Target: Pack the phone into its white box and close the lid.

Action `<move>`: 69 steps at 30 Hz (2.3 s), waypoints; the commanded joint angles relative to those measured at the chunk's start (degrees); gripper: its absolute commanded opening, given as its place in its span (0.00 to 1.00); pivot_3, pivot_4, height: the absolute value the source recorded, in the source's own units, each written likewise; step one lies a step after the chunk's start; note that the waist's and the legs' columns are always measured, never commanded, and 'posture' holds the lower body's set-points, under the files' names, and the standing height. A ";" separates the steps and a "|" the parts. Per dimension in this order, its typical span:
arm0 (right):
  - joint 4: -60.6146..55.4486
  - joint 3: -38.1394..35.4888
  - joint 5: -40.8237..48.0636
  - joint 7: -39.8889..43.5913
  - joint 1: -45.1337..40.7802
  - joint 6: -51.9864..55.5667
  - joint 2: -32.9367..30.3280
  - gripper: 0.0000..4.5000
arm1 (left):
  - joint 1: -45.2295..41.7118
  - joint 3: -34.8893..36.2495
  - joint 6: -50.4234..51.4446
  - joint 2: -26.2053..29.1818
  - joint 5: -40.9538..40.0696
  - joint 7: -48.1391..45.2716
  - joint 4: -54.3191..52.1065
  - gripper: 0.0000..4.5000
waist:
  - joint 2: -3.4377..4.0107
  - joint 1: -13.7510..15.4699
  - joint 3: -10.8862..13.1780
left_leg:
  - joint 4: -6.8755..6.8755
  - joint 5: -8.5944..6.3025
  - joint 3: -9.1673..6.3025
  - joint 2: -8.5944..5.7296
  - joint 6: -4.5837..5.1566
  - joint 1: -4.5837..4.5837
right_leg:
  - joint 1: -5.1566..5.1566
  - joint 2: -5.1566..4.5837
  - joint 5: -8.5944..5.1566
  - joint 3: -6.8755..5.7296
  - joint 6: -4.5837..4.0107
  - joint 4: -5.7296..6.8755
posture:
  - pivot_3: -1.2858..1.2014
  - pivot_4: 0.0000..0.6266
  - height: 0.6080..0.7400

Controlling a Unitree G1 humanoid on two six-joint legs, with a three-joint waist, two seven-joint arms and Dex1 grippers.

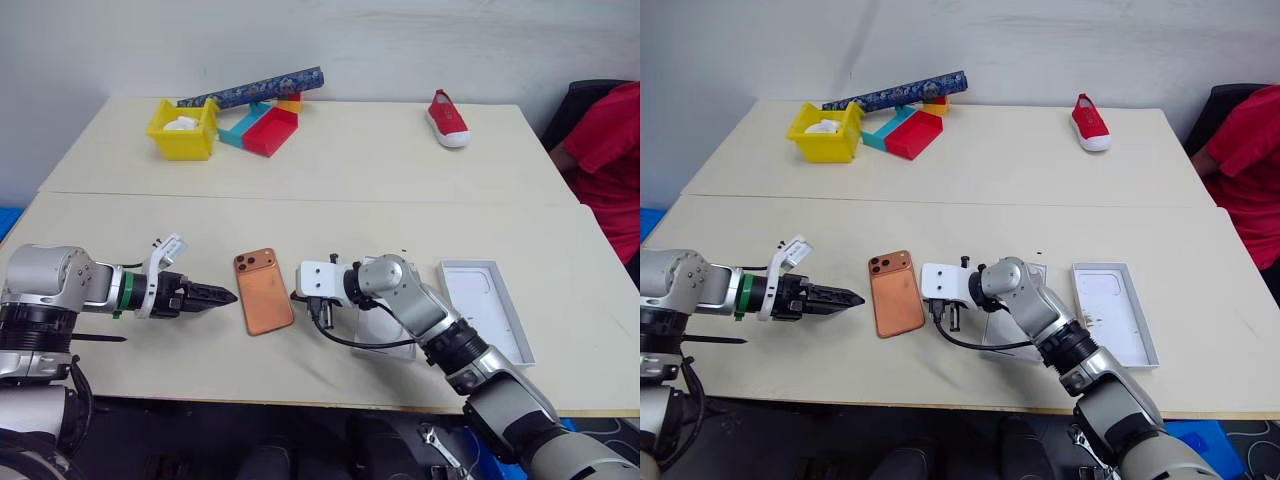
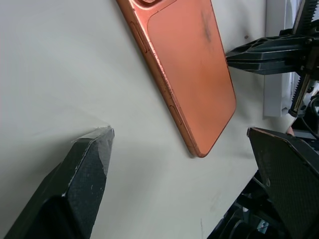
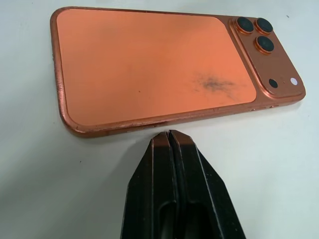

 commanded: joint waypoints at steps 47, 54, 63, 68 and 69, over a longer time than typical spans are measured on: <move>-20.09 -7.25 8.89 2.78 5.19 8.56 -4.24 0.00 | 2.83 5.24 -3.24 -10.71 -10.78 -1.02 1.21 0.02 | -0.01 0.02 0.29 | -0.14 0.08 -0.78 0.03 -0.16 -0.19 | 0.35 -0.04 -0.03 -0.69 -0.03 -0.44 | 0.52 0.24 1.00; -44.11 -25.01 21.47 0.52 14.08 25.87 -12.71 0.00 | 2.74 1.40 -0.66 -8.67 -16.19 -7.85 -9.40 0.02 | -0.05 1.11 0.29 | 0.10 0.07 -0.94 0.02 -0.11 -1.12 | -0.48 -0.10 -0.02 -0.86 -0.03 -0.36 | 0.52 0.24 1.00; -69.25 -58.37 41.07 2.41 40.90 42.11 -25.93 0.60 | 0.25 -2.62 3.12 -16.10 -22.31 -2.81 -13.99 0.02 | -0.14 3.21 0.36 | 0.14 -0.06 -0.94 -0.01 0.18 -1.28 | -0.23 -0.19 0.06 -0.90 0.11 -1.06 | 0.52 0.24 1.00; -73.15 -70.85 47.47 -0.73 50.54 45.06 -25.80 0.99 | -1.58 -5.91 3.12 -21.14 -23.53 3.85 -11.73 0.02 | -0.30 3.00 0.46 | 0.18 0.01 -0.82 -0.01 0.14 -1.13 | -0.17 -0.21 0.08 -0.82 0.15 -1.09 | 0.52 0.24 1.00; -73.60 -72.40 47.96 -1.22 52.31 44.91 -25.77 1.00 | -2.09 -6.21 3.12 -22.57 -23.62 4.93 -11.00 0.02 | -0.32 3.00 0.47 | 0.18 0.02 -0.81 0.00 0.11 -1.12 | -0.16 -0.21 0.09 -0.81 0.17 -1.06 | 0.52 0.24 1.00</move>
